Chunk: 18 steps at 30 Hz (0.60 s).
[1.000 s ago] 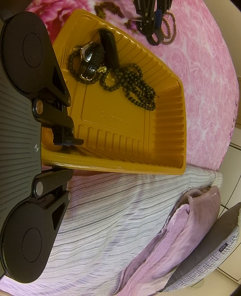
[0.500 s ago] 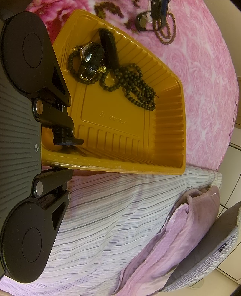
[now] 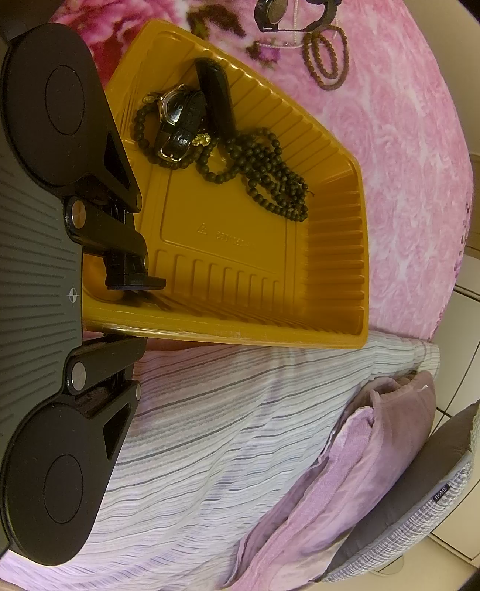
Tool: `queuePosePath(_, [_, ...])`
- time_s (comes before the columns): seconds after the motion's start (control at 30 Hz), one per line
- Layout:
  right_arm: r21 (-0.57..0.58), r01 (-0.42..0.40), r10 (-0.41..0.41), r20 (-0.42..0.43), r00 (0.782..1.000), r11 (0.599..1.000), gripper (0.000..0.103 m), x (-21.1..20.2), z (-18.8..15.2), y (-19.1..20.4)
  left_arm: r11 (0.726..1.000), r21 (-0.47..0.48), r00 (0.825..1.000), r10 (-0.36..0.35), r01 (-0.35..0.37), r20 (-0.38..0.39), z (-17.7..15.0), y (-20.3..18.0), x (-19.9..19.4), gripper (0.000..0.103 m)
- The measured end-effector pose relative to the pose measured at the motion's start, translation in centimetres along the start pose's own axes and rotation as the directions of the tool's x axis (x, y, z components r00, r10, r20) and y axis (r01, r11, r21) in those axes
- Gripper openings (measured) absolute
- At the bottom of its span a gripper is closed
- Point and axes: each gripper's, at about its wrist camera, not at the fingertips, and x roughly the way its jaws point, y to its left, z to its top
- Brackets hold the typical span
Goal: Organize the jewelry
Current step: 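Carry the black watch over the tray and open the left gripper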
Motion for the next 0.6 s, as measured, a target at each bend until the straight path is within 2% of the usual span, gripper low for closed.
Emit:
queuePosePath(0.27, [0.000,0.000,0.000,0.000,1.000,1.000,0.006,0.0,0.0,0.0,0.998,0.042,0.998,-0.055,0.054,0.024,1.6,-2.5,1.3,0.018])
queuePosePath(0.6, [0.002,-0.001,0.001,0.000,1.000,1.000,0.006,-0.1,0.0,0.0,0.993,0.087,0.996,-0.087,0.084,0.028,3.1,-5.3,5.6,0.018])
